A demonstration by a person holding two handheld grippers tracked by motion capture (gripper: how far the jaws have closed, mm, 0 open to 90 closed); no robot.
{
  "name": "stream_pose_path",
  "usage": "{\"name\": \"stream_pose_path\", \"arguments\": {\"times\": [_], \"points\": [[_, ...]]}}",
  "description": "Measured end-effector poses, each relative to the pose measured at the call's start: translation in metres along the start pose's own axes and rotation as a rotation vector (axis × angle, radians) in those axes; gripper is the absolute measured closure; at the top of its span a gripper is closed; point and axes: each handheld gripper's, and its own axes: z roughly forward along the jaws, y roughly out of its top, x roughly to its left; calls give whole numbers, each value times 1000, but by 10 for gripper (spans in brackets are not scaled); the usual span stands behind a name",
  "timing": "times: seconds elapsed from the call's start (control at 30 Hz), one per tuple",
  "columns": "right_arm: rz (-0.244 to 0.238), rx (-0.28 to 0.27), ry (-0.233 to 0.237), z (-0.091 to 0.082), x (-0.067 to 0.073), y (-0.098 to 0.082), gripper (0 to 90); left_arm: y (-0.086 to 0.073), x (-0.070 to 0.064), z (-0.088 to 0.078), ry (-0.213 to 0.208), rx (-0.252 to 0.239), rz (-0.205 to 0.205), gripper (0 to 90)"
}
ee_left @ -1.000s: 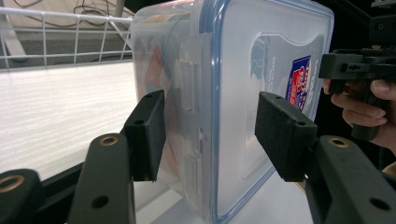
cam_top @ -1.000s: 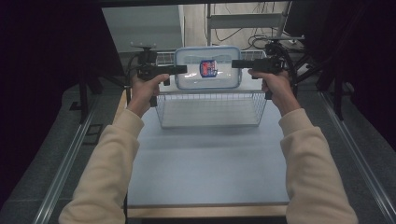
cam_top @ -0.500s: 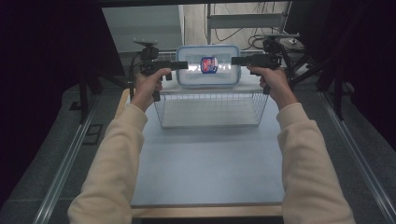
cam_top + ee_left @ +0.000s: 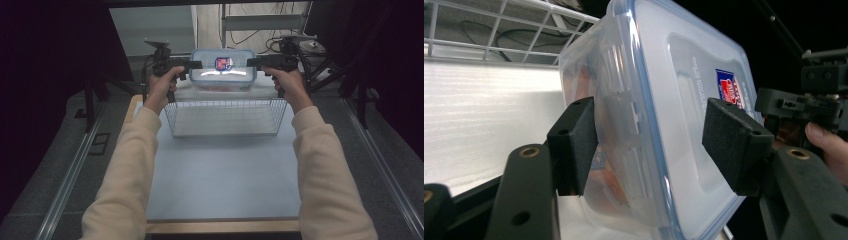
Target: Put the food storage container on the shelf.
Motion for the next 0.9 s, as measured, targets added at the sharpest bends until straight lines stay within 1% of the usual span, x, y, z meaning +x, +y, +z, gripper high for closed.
{"name": "stream_pose_path", "arguments": {"times": [0.03, 0.07, 0.1, 0.13, 0.17, 0.23, 0.27, 0.3, 0.33, 0.4, 0.47, 0.5, 0.53, 0.57, 0.6, 0.7, 0.73, 0.8, 0.83, 0.9], "points": [[10, -4, -23, 1, 1, 1, 453, 0, 2, 2, -3, 9, -10, 376], [8, -6, -52, 2, 2, 1, 447, 0, 4, 3, -4, 21, -21, 361], [2, -2, -80, 4, 3, 1, 449, 0, 6, 4, 6, 21, -25, 346], [4, 4, -99, 5, 4, 1, 444, 0, 7, 5, -3, 11, -31, 348], [8, 5, -98, 7, 4, 1, 426, 0, 6, 5, 0, 10, -28, 354], [6, -9, -116, 8, 6, 0, 421, -1, 4, 5, 18, 8, -15, 350], [-2, -10, -124, 8, 7, -1, 410, -1, 2, 5, 25, 6, -9, 334], [-8, -13, -126, 8, 8, -1, 404, -1, -1, 5, 35, -4, 9, 312], [-21, -33, -125, 6, 10, -2, 405, -1, -3, 4, 41, -12, 20, 294], [-34, -67, -106, 0, 12, -4, 396, -2, -9, 0, 46, -31, 40, 258], [-70, -77, -94, -6, 15, -7, 378, -3, -16, -6, 45, -46, 75, 241], [-92, -84, -92, -10, 16, -9, 366, -4, -21, -10, 53, -53, 94, 236], [-112, -92, -87, -15, 18, -12, 355, -5, -24, -13, 60, -56, 110, 231], [-125, -98, -81, -18, 18, -14, 350, -8, -29, -18, 62, -54, 139, 230], [-141, -100, -65, -23, 19, -18, 345, -10, -32, -21, 57, -55, 154, 229], [-199, -107, -40, -36, 21, -31, 325, -25, -42, -34, 57, -52, 213, 230], [-214, -115, -31, -40, 22, -37, 319, -30, -45, -37, 62, -41, 240, 230], [-250, -117, -11, -48, 24, -48, 306, -45, -52, -42, 93, -24, 289, 223], [-267, -113, -8, -52, 25, -54, 301, -52, -54, -46, 90, -13, 315, 224], [-302, -111, 2, -60, 29, -67, 284, -68, -56, -53, 78, -17, 331, 223]]}}
